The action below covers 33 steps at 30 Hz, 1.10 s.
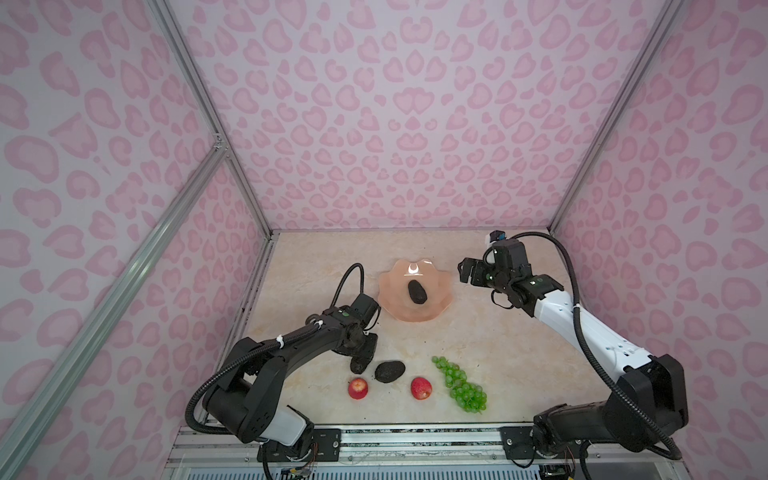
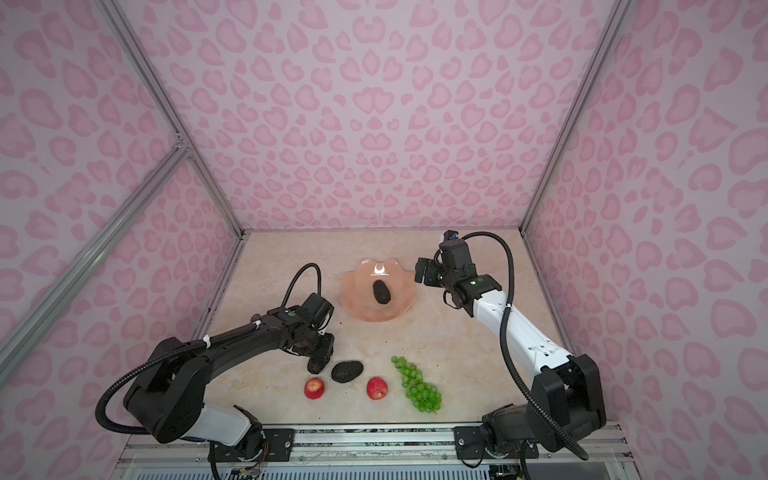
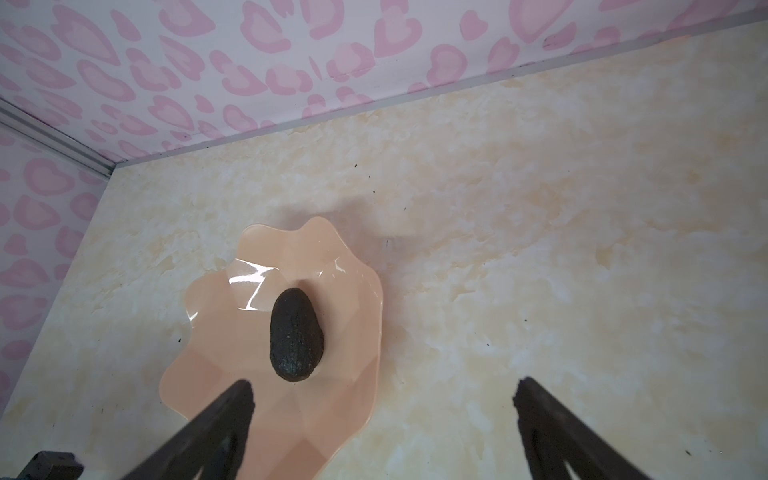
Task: Place and organize the fake fruits in the fruit bowl
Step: 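Carry the avocado into the bowl with the left gripper and release it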
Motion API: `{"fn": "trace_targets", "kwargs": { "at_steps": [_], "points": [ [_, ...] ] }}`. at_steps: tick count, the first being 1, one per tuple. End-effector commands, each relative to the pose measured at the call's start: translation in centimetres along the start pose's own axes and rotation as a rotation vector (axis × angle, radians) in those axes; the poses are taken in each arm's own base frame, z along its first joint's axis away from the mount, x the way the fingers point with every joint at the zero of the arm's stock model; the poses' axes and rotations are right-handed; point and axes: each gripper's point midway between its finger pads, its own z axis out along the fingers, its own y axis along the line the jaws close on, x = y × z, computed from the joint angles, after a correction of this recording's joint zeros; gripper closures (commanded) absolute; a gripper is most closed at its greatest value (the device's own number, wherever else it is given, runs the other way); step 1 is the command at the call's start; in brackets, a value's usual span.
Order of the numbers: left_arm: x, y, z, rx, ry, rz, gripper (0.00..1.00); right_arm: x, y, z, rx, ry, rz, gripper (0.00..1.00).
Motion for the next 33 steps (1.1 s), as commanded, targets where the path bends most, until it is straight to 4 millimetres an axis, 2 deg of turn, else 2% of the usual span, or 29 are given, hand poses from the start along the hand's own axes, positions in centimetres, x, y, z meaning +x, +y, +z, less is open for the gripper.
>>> {"fn": "trace_targets", "kwargs": {
  "at_steps": [1, 5, 9, 11, 13, 17, 22, 26, 29, 33],
  "points": [
    [-1.6, 0.6, -1.3, -0.043, -0.050, 0.003, 0.60, -0.1, -0.3, 0.0, 0.004, -0.011, 0.019, 0.02],
    [-4.9, -0.1, -4.8, -0.024, -0.155, 0.021, 0.62, -0.4, -0.7, -0.4, 0.007, -0.022, 0.027, 0.02],
    [-10.7, -2.3, -9.8, 0.032, -0.319, 0.052, 0.62, -0.3, -1.1, -0.7, 0.013, -0.026, 0.034, 0.02],
    [-13.5, -3.4, -11.1, 0.055, -0.367, 0.069, 0.62, 0.0, -1.2, -0.7, 0.013, -0.020, 0.036, 0.02],
    [-16.3, -4.6, -11.5, 0.072, -0.395, 0.077, 0.62, 0.4, -1.3, -0.9, 0.015, -0.005, 0.034, 0.02],
    [-20.1, -6.1, -9.4, 0.087, -0.397, 0.069, 0.61, 1.4, -1.8, -1.5, 0.022, 0.007, 0.042, 0.02],
    [-23.1, -6.6, -5.7, 0.056, -0.369, 0.046, 0.61, 2.3, -2.0, -2.1, 0.009, 0.002, 0.055, 0.02],
    [-24.0, -6.8, -2.7, 0.043, -0.334, 0.025, 0.61, 2.7, -2.1, -2.4, 0.003, 0.008, 0.061, 0.02],
    [-23.9, -6.4, -0.6, 0.016, -0.295, -0.001, 0.60, 3.0, -2.1, -2.4, 0.000, 0.017, 0.065, 0.02],
    [-23.5, -6.3, 1.2, 0.013, -0.263, -0.031, 0.56, 3.2, -2.0, -2.4, -0.006, 0.024, 0.065, 0.03]
  ]
}}
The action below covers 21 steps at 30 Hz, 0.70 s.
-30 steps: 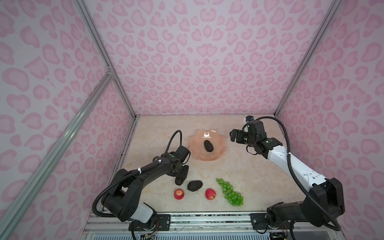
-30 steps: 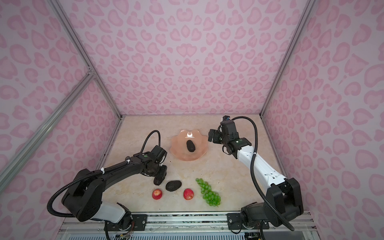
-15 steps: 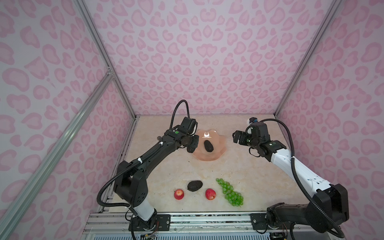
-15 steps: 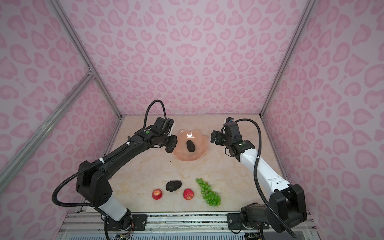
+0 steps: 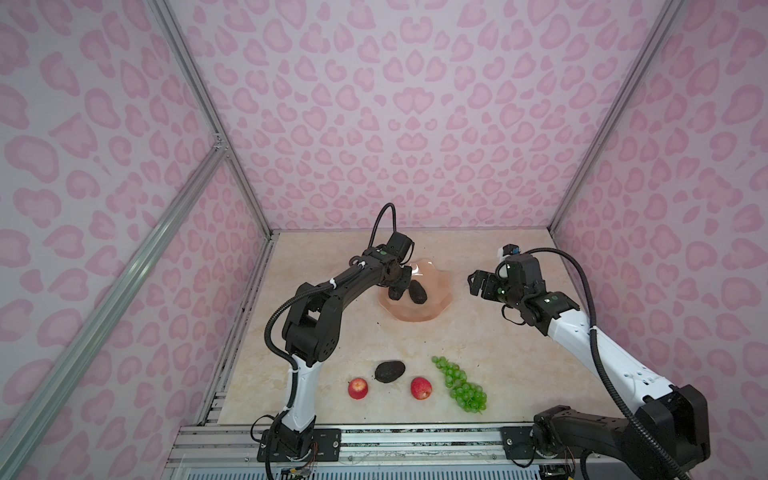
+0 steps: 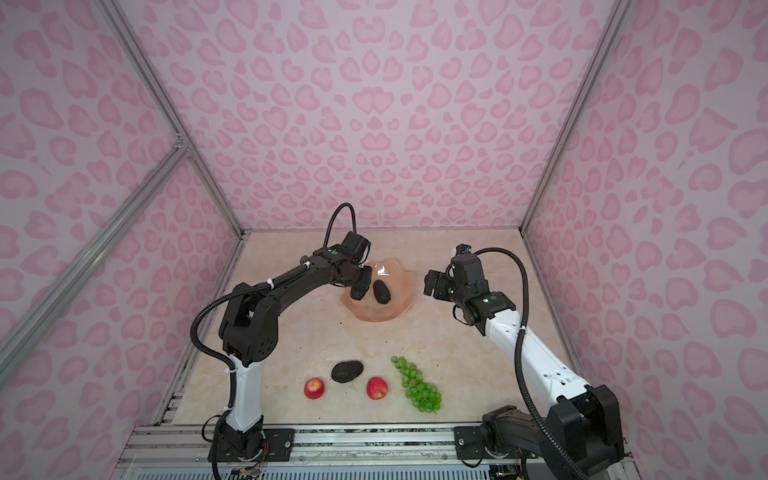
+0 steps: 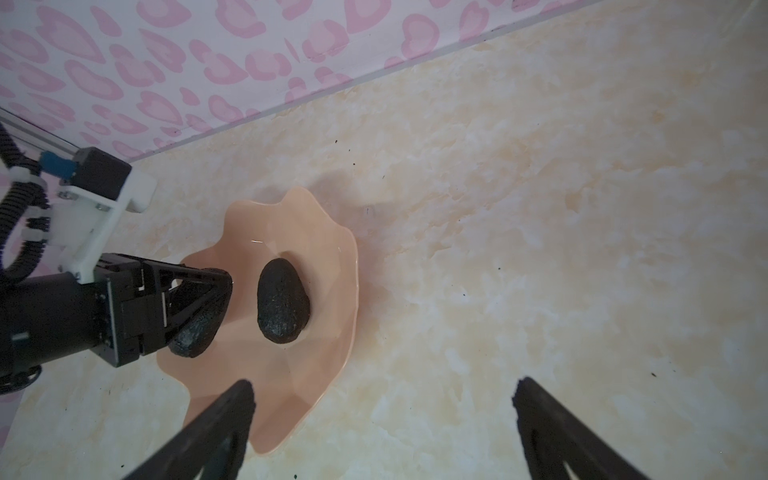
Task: Place and organize the fake fruits in the fruit bowl
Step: 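Carry the avocado into the bowl with the left gripper and release it, then grasp the red apple near the grapes with the right gripper while the left arm withdraws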
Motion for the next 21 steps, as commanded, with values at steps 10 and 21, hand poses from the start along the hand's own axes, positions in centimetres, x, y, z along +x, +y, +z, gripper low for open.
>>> {"fn": "trace_targets", "kwargs": {
  "at_steps": [10, 21],
  "points": [
    [-1.3, -0.7, 0.1, 0.029, -0.022, -0.064, 0.34, 1.5, -0.2, 0.3, -0.004, 0.057, -0.010, 0.03],
    [-7.1, 3.9, -12.9, 0.079, -0.423, -0.181, 0.34, 12.9, 6.9, -1.1, -0.131, 0.359, -0.303, 0.09]
  ]
}}
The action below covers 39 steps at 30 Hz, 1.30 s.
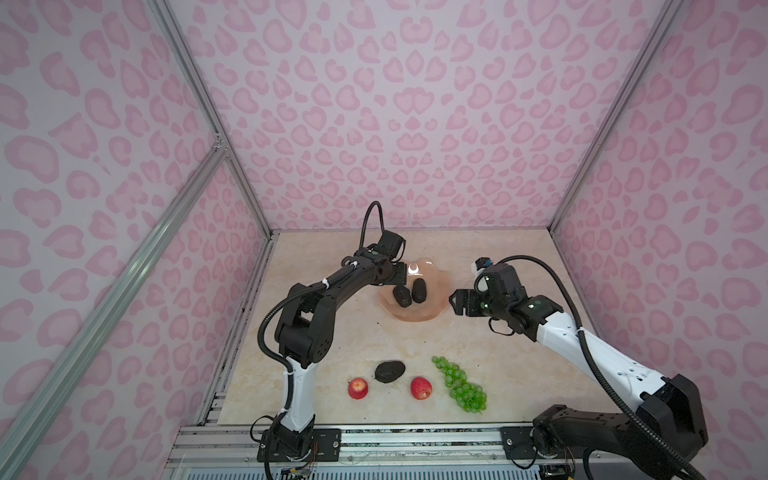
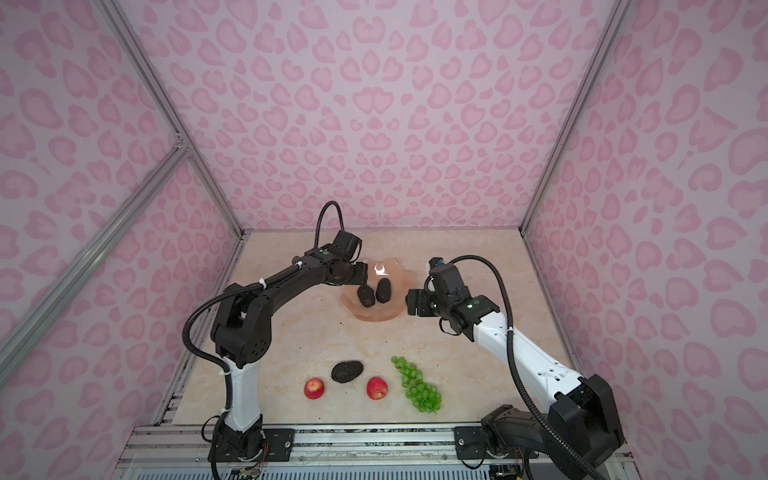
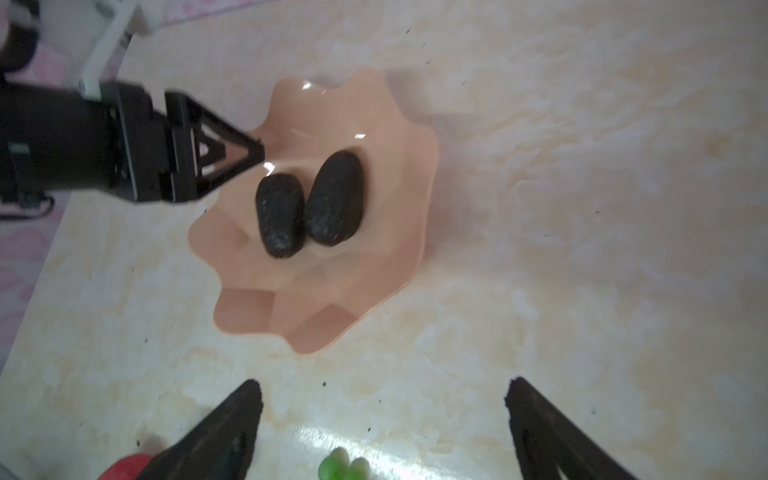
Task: Place and organize the fake fruits in the fruit bowl
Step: 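Grasp the red apple near the grapes with the right gripper while the left arm withdraws, then place the red apple in the bowl beside the avocados and open the right gripper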
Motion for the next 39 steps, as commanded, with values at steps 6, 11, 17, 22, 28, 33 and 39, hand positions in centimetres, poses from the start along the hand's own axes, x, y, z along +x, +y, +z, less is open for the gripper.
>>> {"fn": "trace_targets", "kwargs": {
  "at_steps": [6, 11, 17, 22, 28, 33, 39],
  "points": [
    [-7.4, 4.7, -19.2, 0.061, -0.603, -0.116, 0.27, 11.8, 7.8, 0.0, -0.107, 0.283, -0.159, 0.12],
    [-4.9, 8.7, -22.9, -0.001, -0.707, -0.195, 0.17, 16.5, 10.5, 0.3, -0.132, 0.368, -0.182, 0.13],
    [-1.6, 11.7, -24.0, -0.045, -0.725, -0.269, 0.15, 19.0, 11.6, 2.1, -0.102, 0.408, -0.211, 0.17],
    [-0.2, 12.9, -24.5, -0.086, -0.714, -0.270, 0.15, 20.6, 11.3, 4.0, -0.054, 0.445, -0.224, 0.27],
    [0.7, 13.4, -24.8, -0.097, -0.712, -0.272, 0.15, 20.9, 10.2, 4.8, 0.008, 0.445, -0.250, 0.50],
    [2.1, 13.3, -24.0, -0.078, -0.662, -0.284, 0.15, 17.0, 9.5, 3.1, 0.086, 0.349, -0.285, 0.61],
    [6.2, 12.7, -22.1, -0.005, -0.549, -0.342, 0.15, 5.5, 6.1, 1.4, 0.181, 0.116, -0.246, 0.62]
  ]
}}
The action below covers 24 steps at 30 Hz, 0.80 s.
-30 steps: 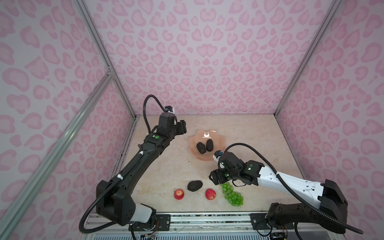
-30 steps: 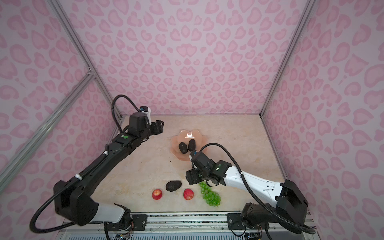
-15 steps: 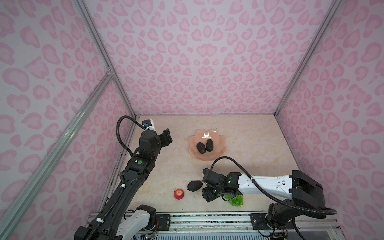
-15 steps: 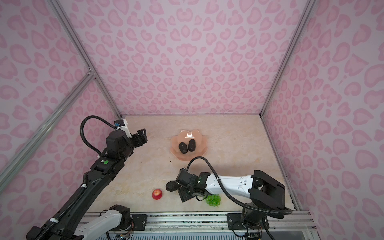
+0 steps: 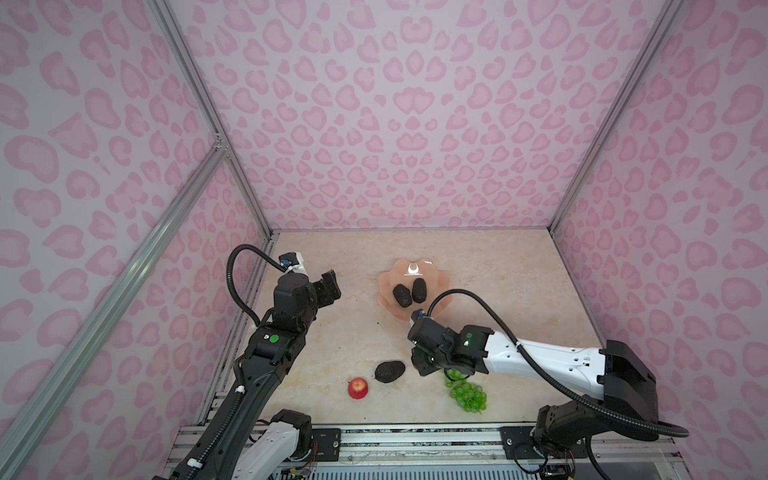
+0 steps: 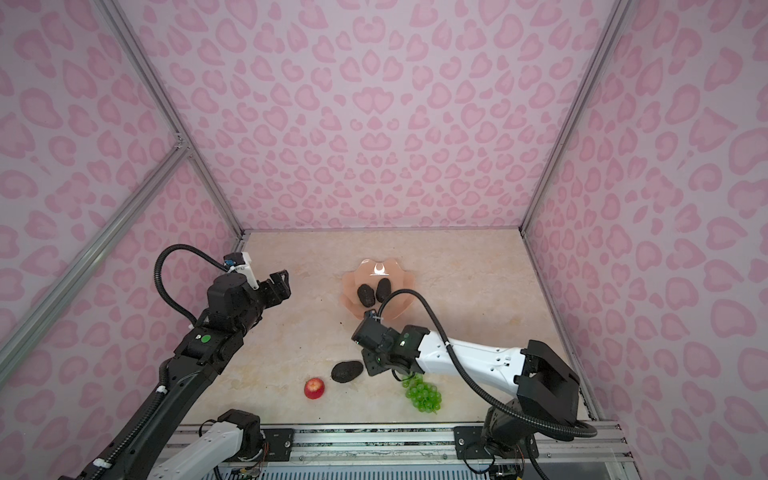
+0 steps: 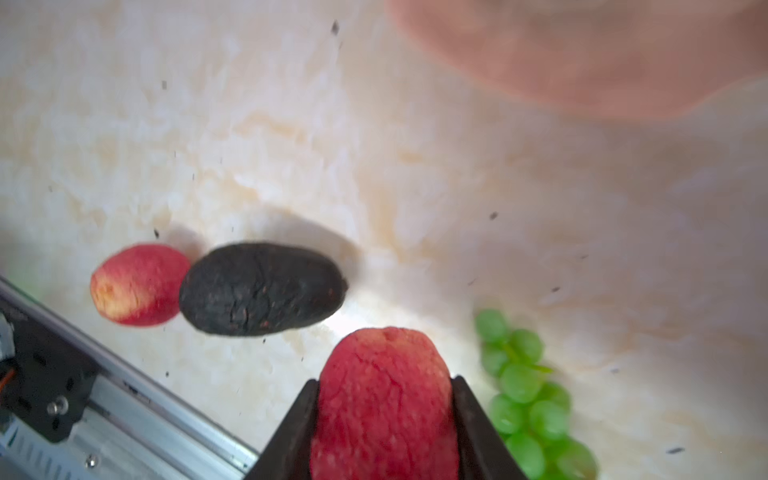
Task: Place and organize the fake fruits in the fruit bowl
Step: 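Place the red apple in the bowl beside the avocados and open the right gripper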
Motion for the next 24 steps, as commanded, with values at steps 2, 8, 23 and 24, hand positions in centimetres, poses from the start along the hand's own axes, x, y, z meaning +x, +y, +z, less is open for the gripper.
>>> {"fn": "trace_targets", "kwargs": {
  "at_steps": [2, 8, 23, 24],
  "points": [
    [3.7, 0.5, -0.8, 0.025, 0.123, -0.064, 0.15, -6.4, -5.7, -1.1, 0.157, -0.155, 0.010, 0.62],
    [8.0, 1.5, -2.6, 0.031, 0.268, -0.099, 0.16, -13.2, -10.0, 1.8, 0.199, -0.214, 0.112, 0.63],
    [15.8, 2.7, -4.5, 0.002, 0.582, -0.187, 0.20, -15.1, -13.0, 10.9, 0.240, -0.125, 0.148, 0.57],
    [16.2, 2.6, -4.6, 0.003, 0.599, -0.188, 0.21, -15.0, -13.0, 11.1, 0.239, -0.122, 0.150, 0.56]
  ]
}}
